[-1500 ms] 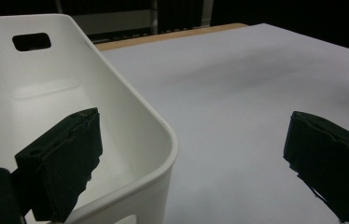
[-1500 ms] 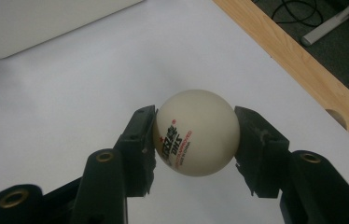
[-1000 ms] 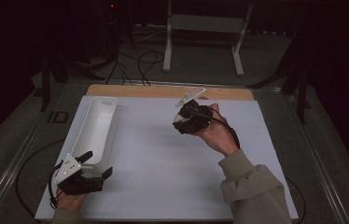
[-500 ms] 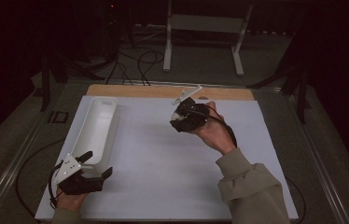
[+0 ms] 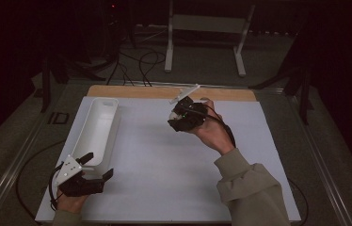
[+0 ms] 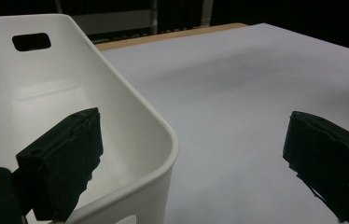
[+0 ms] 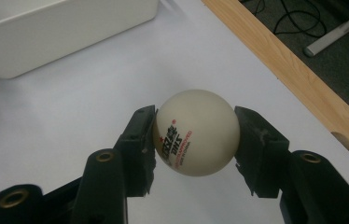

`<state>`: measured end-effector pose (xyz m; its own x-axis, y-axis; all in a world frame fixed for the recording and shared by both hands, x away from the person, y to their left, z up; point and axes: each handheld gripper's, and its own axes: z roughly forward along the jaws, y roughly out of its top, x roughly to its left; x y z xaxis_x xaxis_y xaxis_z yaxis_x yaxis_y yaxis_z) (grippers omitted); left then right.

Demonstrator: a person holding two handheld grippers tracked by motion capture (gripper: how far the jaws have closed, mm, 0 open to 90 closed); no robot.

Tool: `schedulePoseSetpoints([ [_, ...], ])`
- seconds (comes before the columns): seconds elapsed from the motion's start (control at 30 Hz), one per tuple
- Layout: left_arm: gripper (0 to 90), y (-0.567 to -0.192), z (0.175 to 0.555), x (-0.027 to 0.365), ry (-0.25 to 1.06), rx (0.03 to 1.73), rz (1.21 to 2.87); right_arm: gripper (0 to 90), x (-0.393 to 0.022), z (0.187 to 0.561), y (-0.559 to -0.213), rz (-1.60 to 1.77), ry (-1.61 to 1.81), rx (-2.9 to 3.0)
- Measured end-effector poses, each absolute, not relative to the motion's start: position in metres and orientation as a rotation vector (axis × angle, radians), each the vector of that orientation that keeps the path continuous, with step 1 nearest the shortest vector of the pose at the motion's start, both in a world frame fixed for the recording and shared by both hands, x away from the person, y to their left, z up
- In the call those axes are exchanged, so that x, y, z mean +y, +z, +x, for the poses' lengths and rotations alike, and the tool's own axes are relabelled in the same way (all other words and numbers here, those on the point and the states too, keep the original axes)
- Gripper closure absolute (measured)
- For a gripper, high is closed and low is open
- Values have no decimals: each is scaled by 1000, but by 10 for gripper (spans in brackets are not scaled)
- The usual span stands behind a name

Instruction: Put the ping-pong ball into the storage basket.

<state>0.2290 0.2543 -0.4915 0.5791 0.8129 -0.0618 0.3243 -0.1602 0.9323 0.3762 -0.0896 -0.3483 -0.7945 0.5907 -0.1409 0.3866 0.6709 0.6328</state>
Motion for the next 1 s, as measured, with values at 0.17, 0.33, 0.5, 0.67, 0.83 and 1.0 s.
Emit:
schedulePoseSetpoints([
  [0.17,54,-492,229,254,569,944,1738,500,-88,378,-347,762,862,2552],
  [0.33,54,-492,229,254,568,943,1738,500,-85,378,-345,769,867,2550],
  [0.5,54,-492,229,254,568,944,1739,500,-83,379,-345,772,869,2546],
  [0.67,54,-492,229,254,568,943,1739,501,-80,379,-344,764,874,2547],
  [0.83,54,-492,229,254,567,943,1739,501,-77,379,-342,758,880,2548],
  [1.0,55,-492,229,254,567,942,1739,500,-74,379,-340,743,877,2549],
])
